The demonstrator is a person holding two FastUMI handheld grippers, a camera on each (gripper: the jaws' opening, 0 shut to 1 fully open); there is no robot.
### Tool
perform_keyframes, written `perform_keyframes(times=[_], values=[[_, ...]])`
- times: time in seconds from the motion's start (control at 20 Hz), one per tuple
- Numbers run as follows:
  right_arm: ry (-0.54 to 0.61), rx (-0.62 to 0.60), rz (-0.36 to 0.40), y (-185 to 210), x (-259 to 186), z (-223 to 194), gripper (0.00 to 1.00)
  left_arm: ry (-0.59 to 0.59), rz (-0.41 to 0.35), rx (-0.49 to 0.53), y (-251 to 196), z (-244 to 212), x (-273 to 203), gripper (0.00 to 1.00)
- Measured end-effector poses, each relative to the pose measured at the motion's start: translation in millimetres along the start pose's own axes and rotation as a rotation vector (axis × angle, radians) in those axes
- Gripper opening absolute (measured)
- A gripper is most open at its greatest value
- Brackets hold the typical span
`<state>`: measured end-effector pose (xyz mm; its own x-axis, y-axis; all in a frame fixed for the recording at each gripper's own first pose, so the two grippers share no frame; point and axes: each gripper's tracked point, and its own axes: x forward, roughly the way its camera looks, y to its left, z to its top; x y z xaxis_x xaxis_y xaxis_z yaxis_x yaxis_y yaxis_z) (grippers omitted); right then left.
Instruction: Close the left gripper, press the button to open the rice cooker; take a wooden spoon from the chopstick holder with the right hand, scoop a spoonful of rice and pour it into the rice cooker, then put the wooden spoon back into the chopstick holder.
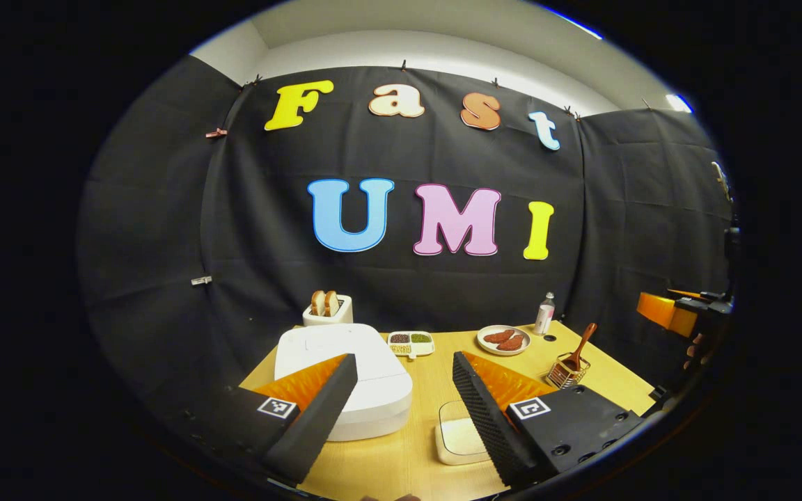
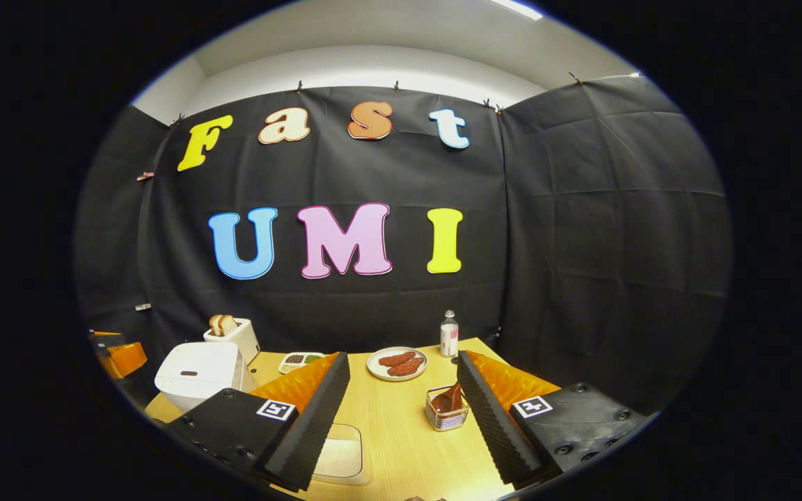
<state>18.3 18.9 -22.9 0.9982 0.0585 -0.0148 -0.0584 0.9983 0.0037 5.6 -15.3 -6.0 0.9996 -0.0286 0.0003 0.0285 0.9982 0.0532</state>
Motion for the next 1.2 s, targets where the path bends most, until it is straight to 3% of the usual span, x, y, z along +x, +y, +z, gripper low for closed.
perform_keyframes(times=[0.2,0.35,0.65,0.8,0.95,1.2], values=[[-0.037,0.012,0.012,-4.6,11.1,9.3,0.97,-0.002,-0.003,-0.047,-1.3,2.8,6.4,0.95],[-0.078,0.002,0.005,-13.6,24.3,18.3,0.97,-0.008,0.042,-0.065,9.7,10.2,17.0,0.95],[-0.051,0.001,0.023,-19.1,56.4,19.9,0.97,-0.004,0.087,-0.051,31.3,26.6,44.0,0.93],[-0.052,-0.015,0.030,-23.9,66.0,19.7,0.97,0.014,0.121,-0.068,54.0,28.2,60.7,0.83],[-0.036,-0.017,0.030,-30.2,73.0,13.8,0.97,0.020,0.160,-0.090,76.8,27.4,77.0,0.54],[0.000,-0.016,0.016,-43.6,77.8,-0.6,0.97,0.066,0.213,-0.064,107.5,15.9,106.2,0.28]])
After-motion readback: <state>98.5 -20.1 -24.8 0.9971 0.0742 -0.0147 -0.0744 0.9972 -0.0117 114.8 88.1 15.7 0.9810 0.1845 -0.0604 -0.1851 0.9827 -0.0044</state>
